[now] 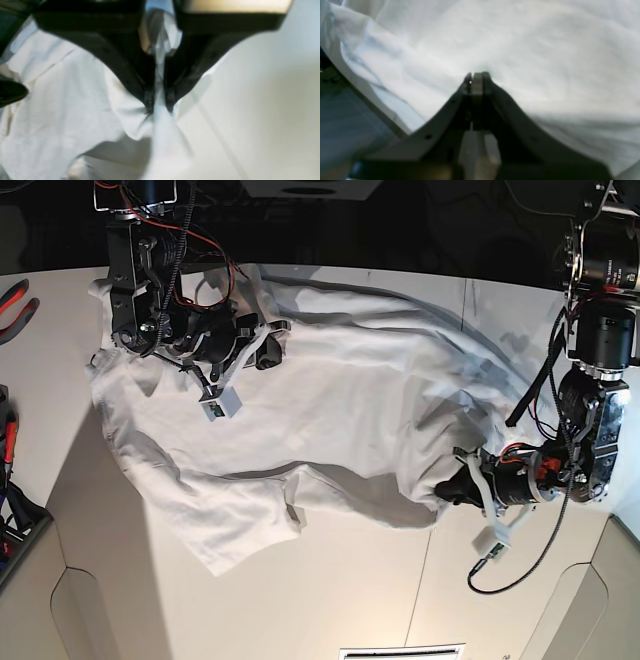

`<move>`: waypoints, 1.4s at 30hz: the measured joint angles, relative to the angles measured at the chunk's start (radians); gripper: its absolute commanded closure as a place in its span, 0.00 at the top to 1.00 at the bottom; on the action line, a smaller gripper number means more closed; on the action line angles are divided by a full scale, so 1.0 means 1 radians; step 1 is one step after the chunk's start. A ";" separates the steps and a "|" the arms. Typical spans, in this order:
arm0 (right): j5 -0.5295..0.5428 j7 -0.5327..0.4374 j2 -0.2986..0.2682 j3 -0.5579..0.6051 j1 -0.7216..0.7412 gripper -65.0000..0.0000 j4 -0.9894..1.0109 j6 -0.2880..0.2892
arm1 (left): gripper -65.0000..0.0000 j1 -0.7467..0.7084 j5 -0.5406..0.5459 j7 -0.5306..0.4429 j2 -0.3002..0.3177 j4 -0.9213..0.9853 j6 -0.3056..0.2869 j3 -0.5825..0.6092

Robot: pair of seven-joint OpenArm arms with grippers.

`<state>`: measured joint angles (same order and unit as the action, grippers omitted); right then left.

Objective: Layout the t-shirt on the table in an organized manner, then fold the t-shirt properly
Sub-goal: 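Grasp the shirt hem with the left gripper and drag it toward the right gripper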

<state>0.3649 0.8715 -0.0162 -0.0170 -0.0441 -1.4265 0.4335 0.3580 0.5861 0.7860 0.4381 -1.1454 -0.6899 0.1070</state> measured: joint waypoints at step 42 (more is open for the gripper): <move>-0.036 -0.011 0.003 0.002 0.005 0.00 -0.002 -0.023 | 0.37 0.083 -0.511 -0.248 0.072 0.000 0.421 -0.024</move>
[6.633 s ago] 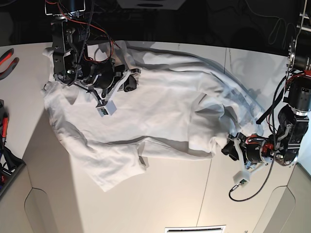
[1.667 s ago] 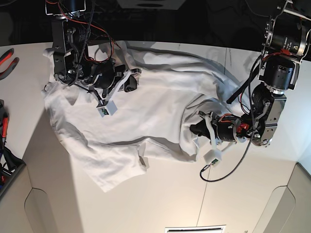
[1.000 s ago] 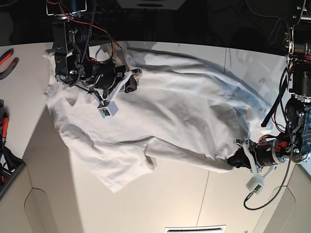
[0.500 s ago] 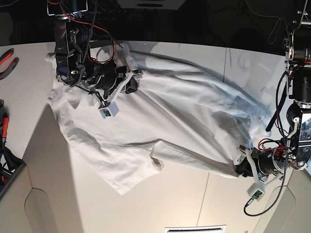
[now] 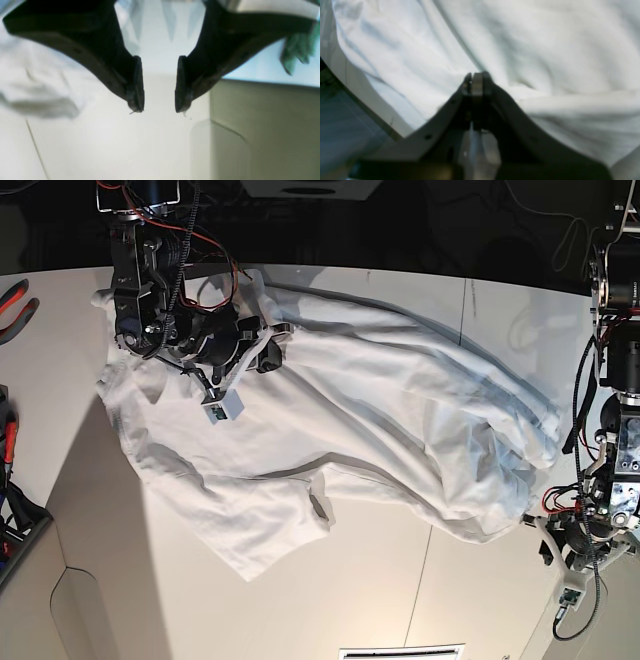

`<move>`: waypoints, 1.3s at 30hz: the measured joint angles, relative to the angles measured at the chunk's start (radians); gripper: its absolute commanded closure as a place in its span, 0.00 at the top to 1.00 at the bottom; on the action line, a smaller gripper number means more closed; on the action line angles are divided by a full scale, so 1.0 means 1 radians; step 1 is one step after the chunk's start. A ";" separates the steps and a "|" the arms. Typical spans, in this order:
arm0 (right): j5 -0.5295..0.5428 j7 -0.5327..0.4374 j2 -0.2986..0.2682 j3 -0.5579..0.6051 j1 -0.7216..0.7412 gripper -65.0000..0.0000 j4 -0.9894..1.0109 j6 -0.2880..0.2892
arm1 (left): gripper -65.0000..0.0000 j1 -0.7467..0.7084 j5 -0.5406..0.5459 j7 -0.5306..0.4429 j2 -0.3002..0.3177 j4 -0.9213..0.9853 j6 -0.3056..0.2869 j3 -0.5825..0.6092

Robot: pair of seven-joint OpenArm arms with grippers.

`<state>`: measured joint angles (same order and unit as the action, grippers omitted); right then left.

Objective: Layout the t-shirt on the table in an organized manner, then fold the t-shirt properly
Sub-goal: 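Grasp the shirt hem with the left gripper and drag it toward the right gripper, then pull the shirt collar outward with the right gripper to spread the shirt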

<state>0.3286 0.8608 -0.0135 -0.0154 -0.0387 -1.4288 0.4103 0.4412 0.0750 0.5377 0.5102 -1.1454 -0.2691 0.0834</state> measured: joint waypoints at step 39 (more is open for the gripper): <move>-0.373 -0.375 0.038 0.145 0.541 0.00 0.624 -0.285 | 0.00 -0.436 0.284 0.115 0.039 -0.040 -0.201 -0.013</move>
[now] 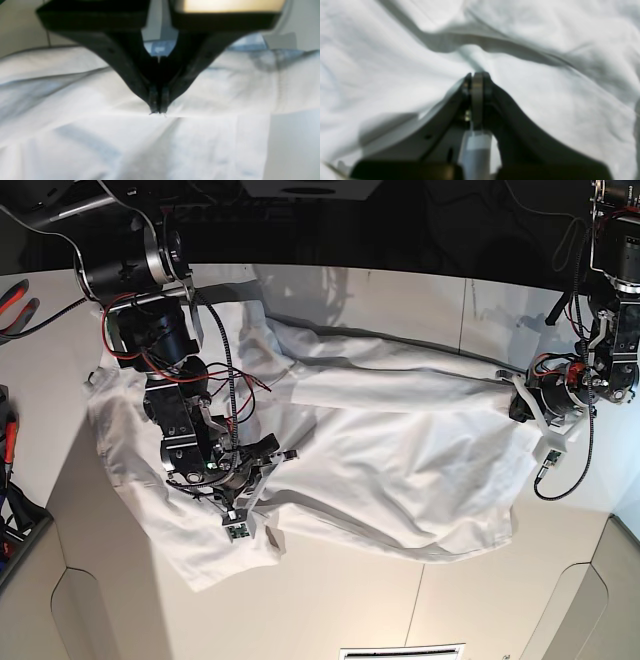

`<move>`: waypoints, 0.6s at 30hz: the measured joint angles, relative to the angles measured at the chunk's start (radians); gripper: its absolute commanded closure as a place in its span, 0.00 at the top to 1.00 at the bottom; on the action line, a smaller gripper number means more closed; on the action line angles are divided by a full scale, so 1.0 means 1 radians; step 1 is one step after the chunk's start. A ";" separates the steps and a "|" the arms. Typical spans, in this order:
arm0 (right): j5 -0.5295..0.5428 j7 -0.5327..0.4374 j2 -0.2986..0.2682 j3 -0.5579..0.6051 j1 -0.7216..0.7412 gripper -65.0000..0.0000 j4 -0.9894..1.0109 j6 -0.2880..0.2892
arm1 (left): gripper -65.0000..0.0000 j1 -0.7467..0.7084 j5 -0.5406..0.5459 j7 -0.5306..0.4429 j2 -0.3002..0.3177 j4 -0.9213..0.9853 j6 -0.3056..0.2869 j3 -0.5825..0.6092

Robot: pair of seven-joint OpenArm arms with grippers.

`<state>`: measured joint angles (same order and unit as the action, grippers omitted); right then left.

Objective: Layout the t-shirt on the table in an organized manner, then fold the t-shirt properly
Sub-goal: 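Pull the shirt collar outward with the right gripper to spread the shirt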

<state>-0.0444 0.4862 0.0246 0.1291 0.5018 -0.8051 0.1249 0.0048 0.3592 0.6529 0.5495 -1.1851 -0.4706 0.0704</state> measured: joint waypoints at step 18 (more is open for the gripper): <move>0.090 0.073 -0.011 -0.013 -0.014 0.00 -0.047 0.190 | 0.00 -0.044 0.221 0.119 0.018 -0.022 -0.193 -0.007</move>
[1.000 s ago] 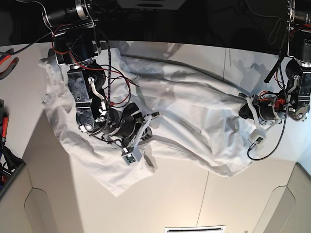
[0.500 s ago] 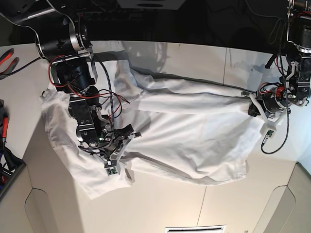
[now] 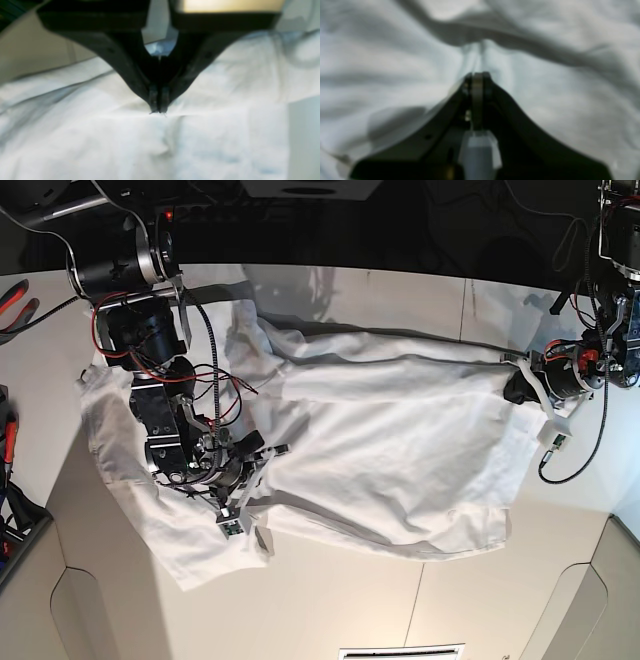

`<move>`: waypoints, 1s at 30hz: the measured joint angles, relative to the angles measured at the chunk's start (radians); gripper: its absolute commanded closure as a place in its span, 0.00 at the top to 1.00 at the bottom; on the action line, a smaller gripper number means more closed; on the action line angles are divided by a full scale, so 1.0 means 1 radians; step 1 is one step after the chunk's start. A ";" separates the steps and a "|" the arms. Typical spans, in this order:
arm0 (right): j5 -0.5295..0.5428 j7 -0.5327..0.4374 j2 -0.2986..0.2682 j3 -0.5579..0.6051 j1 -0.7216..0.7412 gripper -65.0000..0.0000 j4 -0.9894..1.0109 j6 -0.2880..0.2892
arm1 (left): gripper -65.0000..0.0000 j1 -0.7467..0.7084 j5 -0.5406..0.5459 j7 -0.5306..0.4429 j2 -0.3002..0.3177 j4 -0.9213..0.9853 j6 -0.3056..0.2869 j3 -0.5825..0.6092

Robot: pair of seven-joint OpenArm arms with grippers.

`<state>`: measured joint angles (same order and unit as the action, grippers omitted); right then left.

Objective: Layout the t-shirt on the table in an organized manner, then fold the t-shirt properly
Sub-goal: 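Pull the shirt collar outward with the right gripper to spread the shirt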

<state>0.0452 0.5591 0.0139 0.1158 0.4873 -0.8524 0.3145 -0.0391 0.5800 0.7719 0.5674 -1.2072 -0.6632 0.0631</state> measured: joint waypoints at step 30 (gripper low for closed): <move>0.409 0.413 0.003 -0.415 -0.254 0.00 -0.676 0.084 | 0.00 0.028 -0.052 0.180 0.050 -0.034 0.002 0.011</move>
<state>0.4541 0.9722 0.0166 -0.2993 0.2337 -1.5284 0.3988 -0.0113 0.5278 0.9516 0.6174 -1.2415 -0.6613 0.0746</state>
